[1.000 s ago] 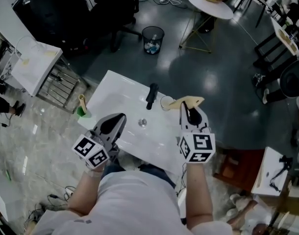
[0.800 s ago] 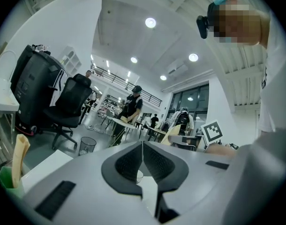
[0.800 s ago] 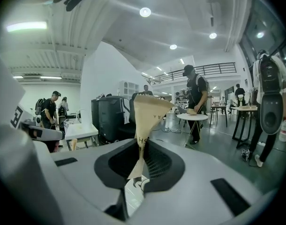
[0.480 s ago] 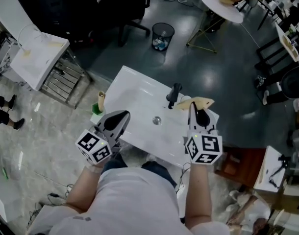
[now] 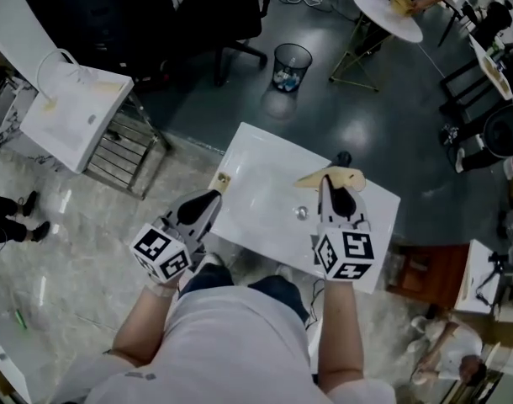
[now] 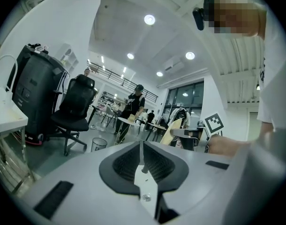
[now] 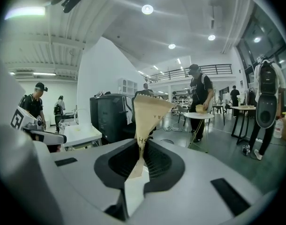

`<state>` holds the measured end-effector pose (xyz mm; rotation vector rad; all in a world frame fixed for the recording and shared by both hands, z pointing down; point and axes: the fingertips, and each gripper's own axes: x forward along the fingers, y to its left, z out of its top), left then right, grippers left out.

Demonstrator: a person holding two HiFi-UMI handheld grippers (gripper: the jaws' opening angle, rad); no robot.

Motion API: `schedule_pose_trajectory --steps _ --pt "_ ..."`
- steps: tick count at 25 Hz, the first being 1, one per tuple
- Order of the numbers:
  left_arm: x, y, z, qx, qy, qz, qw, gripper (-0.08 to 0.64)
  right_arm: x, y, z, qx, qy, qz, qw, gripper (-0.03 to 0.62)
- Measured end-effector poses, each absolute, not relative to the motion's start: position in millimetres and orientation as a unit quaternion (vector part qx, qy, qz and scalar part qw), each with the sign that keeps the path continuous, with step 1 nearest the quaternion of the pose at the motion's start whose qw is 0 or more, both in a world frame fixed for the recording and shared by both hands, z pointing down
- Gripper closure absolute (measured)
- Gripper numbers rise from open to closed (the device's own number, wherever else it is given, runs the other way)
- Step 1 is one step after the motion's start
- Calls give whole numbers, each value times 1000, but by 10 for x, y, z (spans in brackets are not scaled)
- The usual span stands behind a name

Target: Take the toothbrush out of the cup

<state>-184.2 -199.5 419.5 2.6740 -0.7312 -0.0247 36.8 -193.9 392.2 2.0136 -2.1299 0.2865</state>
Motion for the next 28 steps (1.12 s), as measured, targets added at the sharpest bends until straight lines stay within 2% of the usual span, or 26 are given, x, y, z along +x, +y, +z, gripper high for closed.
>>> schedule_pose_trajectory --steps 5,11,28 --pt "-2288 -2146 4169 952 -248 3 181 541 -152 -2051 3881 682 -719 98 91 549" --pt "-2495 -2190 4192 955 -237 19 175 540 -497 -2001 3913 683 -716 111 93 549" --pt "-2207 -2267 4699 956 -216 82 181 520 -388 -1695 4277 692 -697 149 112 549"
